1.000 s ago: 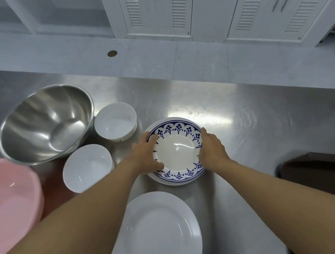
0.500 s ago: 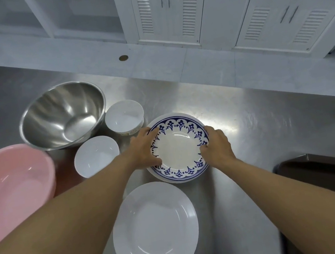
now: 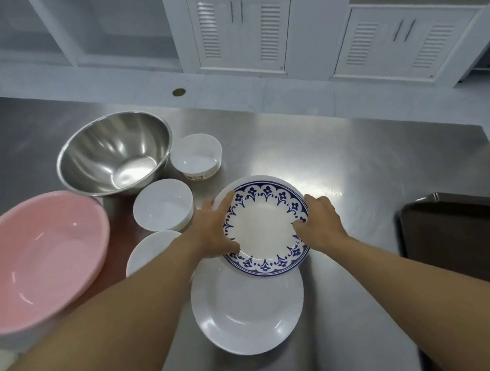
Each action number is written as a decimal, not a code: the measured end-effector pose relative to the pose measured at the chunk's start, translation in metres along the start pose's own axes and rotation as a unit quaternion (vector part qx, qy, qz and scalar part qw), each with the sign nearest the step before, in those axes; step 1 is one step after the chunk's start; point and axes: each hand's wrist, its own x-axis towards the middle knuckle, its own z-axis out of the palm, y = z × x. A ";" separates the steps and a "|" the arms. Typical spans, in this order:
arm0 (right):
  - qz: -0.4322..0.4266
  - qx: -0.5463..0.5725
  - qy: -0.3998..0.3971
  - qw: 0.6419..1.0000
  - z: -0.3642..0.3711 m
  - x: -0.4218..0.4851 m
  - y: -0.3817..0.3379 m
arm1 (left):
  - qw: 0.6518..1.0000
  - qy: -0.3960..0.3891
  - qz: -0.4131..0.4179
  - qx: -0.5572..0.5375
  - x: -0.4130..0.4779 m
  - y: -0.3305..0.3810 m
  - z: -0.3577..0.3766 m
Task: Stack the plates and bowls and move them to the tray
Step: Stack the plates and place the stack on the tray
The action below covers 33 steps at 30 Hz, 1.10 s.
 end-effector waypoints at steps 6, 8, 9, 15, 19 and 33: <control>0.036 -0.010 0.008 0.999 0.025 -0.046 0.013 | 0.999 -0.048 0.022 -0.013 -0.027 -0.010 0.019; 0.047 -0.010 0.011 0.999 0.033 -0.059 0.016 | 0.998 -0.062 0.032 -0.002 -0.034 -0.012 0.026; 0.053 -0.010 0.013 0.998 0.036 -0.065 0.018 | 0.997 -0.069 0.036 0.005 -0.038 -0.013 0.028; 0.071 -0.013 0.029 0.997 0.049 -0.092 0.022 | 0.993 -0.095 0.048 0.056 -0.049 -0.015 0.036; 0.074 -0.014 0.014 0.997 0.054 -0.102 0.021 | 0.989 -0.114 0.039 0.080 -0.054 -0.018 0.039; 0.100 0.044 0.011 0.994 0.060 -0.129 0.041 | 0.978 -0.131 0.075 0.142 -0.052 -0.007 0.047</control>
